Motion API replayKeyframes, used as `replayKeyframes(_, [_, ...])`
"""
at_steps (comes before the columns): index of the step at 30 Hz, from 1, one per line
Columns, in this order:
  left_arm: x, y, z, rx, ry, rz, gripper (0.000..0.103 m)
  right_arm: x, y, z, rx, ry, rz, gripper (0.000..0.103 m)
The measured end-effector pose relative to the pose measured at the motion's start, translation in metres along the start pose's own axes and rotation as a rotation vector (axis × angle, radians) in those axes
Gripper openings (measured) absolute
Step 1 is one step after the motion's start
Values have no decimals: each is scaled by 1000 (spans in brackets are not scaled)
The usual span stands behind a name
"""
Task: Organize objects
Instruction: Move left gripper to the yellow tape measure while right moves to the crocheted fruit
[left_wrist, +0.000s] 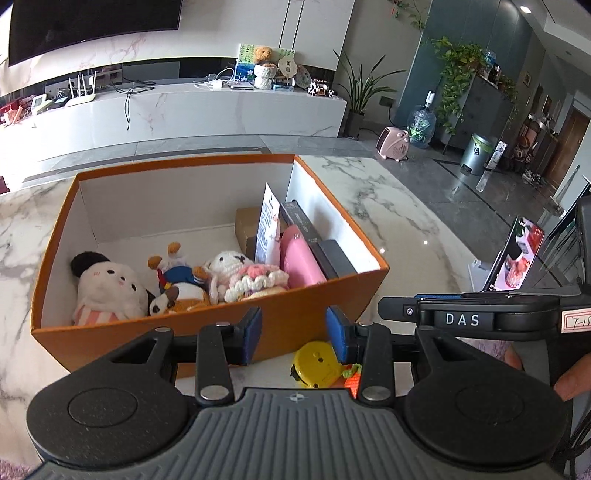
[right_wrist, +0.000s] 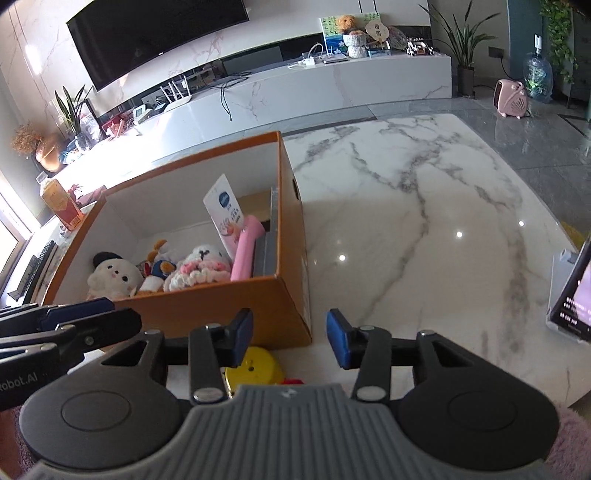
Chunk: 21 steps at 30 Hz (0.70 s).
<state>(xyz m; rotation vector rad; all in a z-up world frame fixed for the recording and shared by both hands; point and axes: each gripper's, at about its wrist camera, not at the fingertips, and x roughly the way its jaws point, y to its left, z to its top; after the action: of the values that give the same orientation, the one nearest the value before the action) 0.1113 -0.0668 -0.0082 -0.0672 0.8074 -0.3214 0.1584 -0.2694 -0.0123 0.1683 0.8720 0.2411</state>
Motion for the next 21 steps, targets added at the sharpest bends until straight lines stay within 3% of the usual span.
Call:
replayKeyframes(10, [16, 1, -35, 63, 50, 16, 45, 21, -13, -37, 35, 114, -12, 45])
replayKeyframes(21, [37, 2, -44, 73, 131, 3, 46, 36, -5, -43, -13, 183, 41, 45])
